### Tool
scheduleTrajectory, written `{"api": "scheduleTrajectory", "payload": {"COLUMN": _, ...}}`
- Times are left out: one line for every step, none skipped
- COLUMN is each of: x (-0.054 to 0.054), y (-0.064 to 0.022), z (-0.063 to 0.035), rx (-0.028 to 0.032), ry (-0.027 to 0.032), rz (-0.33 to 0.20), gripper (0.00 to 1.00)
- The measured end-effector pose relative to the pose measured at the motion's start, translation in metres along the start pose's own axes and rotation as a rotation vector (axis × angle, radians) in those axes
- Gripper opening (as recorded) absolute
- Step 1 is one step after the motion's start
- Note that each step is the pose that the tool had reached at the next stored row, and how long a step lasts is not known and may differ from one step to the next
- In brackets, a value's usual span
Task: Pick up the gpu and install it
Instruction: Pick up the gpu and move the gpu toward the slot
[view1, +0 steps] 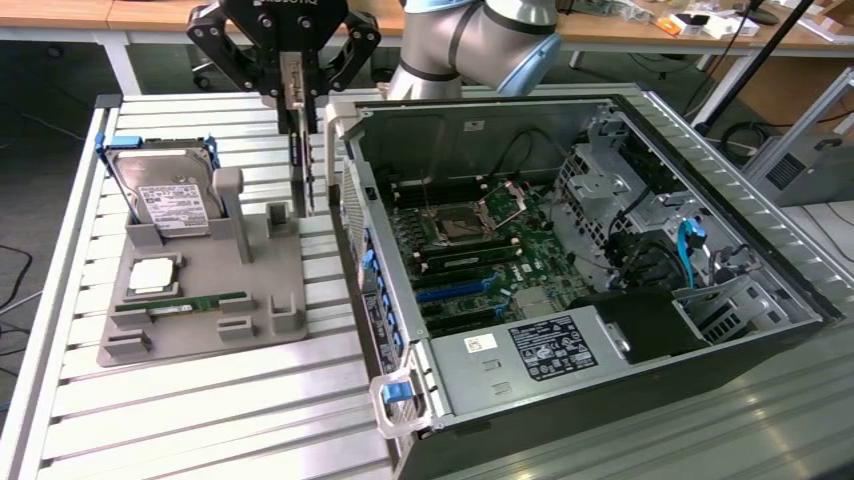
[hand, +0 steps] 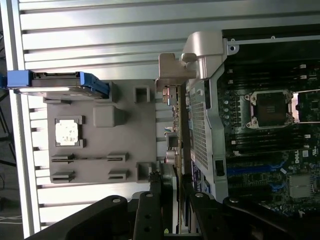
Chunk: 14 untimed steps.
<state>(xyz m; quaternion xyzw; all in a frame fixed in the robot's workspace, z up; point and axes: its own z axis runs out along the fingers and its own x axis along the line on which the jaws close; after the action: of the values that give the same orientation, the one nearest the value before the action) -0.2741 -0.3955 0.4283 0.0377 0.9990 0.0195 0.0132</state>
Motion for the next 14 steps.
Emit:
{"api": "scheduleTrajectory", "payload": {"x": -0.0003, "y": 0.0000, "z": 0.0000, "rx": 0.0001, "ry": 0.0000, "rz": 0.000, "gripper": 0.27}}
{"api": "scheduleTrajectory", "payload": {"x": -0.0007, "y": 0.0001, "z": 0.0000, "rx": 0.0002, "ry": 0.0000, "rz": 0.000, "gripper": 0.27}}
{"api": "scheduleTrajectory", "payload": {"x": -0.0011, "y": 0.0001, "z": 0.0000, "rx": 0.0004, "ry": -0.0001, "rz": 0.000, "gripper": 0.27}}
{"api": "scheduleTrajectory", "payload": {"x": -0.0013, "y": 0.0001, "z": 0.0000, "rx": 0.0005, "ry": 0.0000, "rz": 0.000, "gripper": 0.27}}
{"api": "scheduleTrajectory", "payload": {"x": -0.0016, "y": 0.0001, "z": 0.0000, "rx": 0.0006, "ry": 0.0000, "rz": 0.000, "gripper": 0.27}}
{"api": "scheduleTrajectory", "payload": {"x": -0.0020, "y": 0.0001, "z": 0.0000, "rx": 0.0007, "ry": 0.0000, "rz": 0.000, "gripper": 0.27}}
{"api": "scheduleTrajectory", "payload": {"x": -0.0023, "y": 0.0002, "z": 0.0000, "rx": 0.0008, "ry": 0.0000, "rz": 0.000, "gripper": 0.27}}
{"api": "scheduleTrajectory", "payload": {"x": -0.0026, "y": 0.0002, "z": 0.0001, "rx": 0.0008, "ry": -0.0001, "rz": 0.000, "gripper": 0.27}}
{"api": "scheduleTrajectory", "payload": {"x": -0.0030, "y": 0.0002, "z": 0.0000, "rx": 0.0009, "ry": 0.0000, "rz": 0.000, "gripper": 0.27}}
{"api": "scheduleTrajectory", "payload": {"x": -0.0034, "y": 0.0002, "z": 0.0001, "rx": 0.0009, "ry": 0.0000, "rz": 0.000, "gripper": 0.27}}
{"api": "scheduleTrajectory", "payload": {"x": -0.0037, "y": 0.0003, "z": 0.0001, "rx": 0.0009, "ry": 0.0000, "rz": 0.000, "gripper": 0.27}}
{"api": "scheduleTrajectory", "payload": {"x": -0.0041, "y": 0.0003, "z": 0.0001, "rx": 0.0010, "ry": -0.0001, "rz": 0.000, "gripper": 0.27}}
{"api": "scheduleTrajectory", "payload": {"x": -0.0044, "y": 0.0003, "z": 0.0001, "rx": 0.0010, "ry": -0.0001, "rz": 0.000, "gripper": 0.27}}
{"api": "scheduleTrajectory", "payload": {"x": -0.0048, "y": 0.0003, "z": 0.0001, "rx": 0.0011, "ry": -0.0001, "rz": 0.000, "gripper": 0.27}}
